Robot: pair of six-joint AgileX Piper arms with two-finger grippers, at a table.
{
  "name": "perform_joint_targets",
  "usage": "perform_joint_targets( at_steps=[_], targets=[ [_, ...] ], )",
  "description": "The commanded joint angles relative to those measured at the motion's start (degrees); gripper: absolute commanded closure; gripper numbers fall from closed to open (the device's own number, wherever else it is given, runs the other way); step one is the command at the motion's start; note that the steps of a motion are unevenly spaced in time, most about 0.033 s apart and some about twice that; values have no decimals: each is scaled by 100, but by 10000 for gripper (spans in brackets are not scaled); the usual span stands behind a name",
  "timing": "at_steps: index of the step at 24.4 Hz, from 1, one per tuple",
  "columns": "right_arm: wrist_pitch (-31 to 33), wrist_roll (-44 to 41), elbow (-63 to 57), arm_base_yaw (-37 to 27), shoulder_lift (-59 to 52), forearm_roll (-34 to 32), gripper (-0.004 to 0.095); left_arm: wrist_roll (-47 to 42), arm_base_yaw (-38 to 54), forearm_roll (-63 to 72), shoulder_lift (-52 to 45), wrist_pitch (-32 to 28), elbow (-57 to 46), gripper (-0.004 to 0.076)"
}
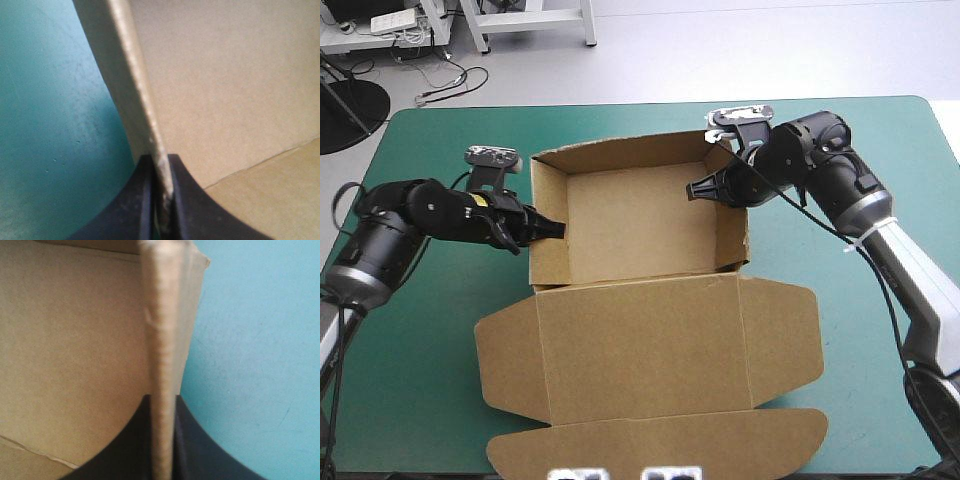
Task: Fold the box
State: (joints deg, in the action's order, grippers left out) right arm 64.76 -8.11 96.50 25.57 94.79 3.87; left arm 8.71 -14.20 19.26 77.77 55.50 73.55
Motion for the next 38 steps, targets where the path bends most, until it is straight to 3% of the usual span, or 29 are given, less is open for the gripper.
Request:
perform_joint_targets(
  at_steps=[1,7,11,14,16,19,21,22,29,38],
  targets=[
    [-204,64,-206,115,4,616,924,-468,-555,-202,119,-454,180,734],
    [-1197,26,-1397,115,238,923,925,-1502,-1115,-1389,943,-484,180,734],
    [-1367,26,-1644,115,359,908,925,-1525,-1147,-1397,1456,-511,180,733],
    [-1349,180,-1644,115,373,780,905,-1214,-1147,-1408,1688,-206,190,729],
    [-1256,181,-1644,115,373,638,848,-1000,-1147,-1408,1739,-31,190,715],
    [-1112,171,-1644,115,373,498,642,-942,-1147,-1398,1776,32,190,657],
    [-1026,171,-1644,115,373,427,455,-942,-1147,-1318,1766,-21,190,563],
    [-1026,171,-1644,115,373,415,427,-942,-1147,-1322,1766,-21,190,533],
    [-859,60,-1575,115,373,128,419,-942,-1147,-1595,1766,-156,190,293],
    [64,-125,-485,115,362,-444,419,-942,-1147,-1995,1703,-86,919,285]
  ],
)
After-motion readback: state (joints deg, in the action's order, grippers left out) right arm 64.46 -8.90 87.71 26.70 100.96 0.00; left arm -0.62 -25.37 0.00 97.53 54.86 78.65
